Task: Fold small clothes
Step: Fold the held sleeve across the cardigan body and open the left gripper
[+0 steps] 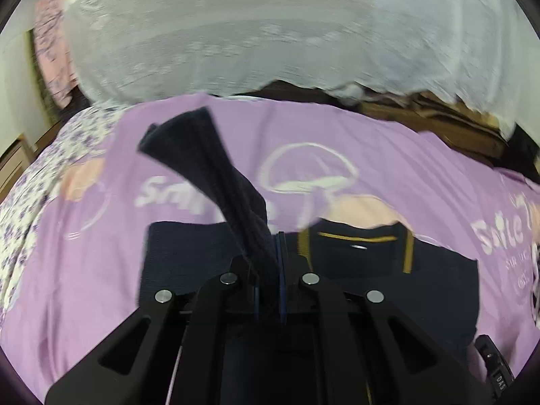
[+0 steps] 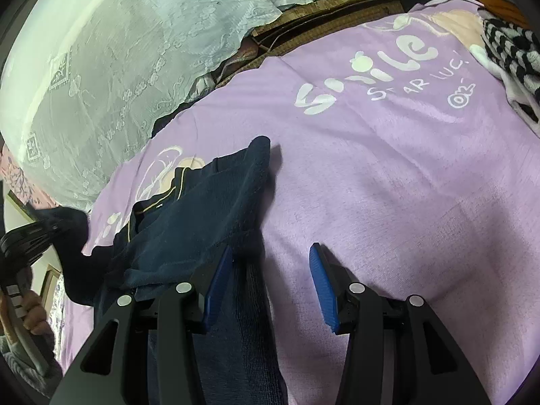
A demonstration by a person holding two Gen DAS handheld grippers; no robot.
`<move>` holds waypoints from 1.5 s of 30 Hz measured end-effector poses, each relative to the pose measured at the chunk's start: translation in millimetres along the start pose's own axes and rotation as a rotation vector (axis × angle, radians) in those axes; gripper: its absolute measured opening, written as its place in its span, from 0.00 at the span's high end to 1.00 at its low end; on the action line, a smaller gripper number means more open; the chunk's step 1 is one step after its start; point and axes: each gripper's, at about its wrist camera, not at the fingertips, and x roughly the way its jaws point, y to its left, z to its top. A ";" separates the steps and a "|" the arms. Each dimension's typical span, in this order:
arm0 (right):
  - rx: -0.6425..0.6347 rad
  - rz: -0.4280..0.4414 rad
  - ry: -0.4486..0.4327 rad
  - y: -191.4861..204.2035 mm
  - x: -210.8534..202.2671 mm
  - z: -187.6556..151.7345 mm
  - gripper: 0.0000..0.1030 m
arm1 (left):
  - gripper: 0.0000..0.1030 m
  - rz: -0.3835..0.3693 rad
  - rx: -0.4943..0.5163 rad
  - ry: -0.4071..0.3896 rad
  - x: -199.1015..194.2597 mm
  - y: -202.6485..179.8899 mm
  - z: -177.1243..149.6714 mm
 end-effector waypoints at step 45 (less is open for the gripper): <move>-0.203 0.056 -0.018 103.3 51.8 44.9 0.98 | 0.10 0.032 -0.138 0.142 69.3 100.3 -55.5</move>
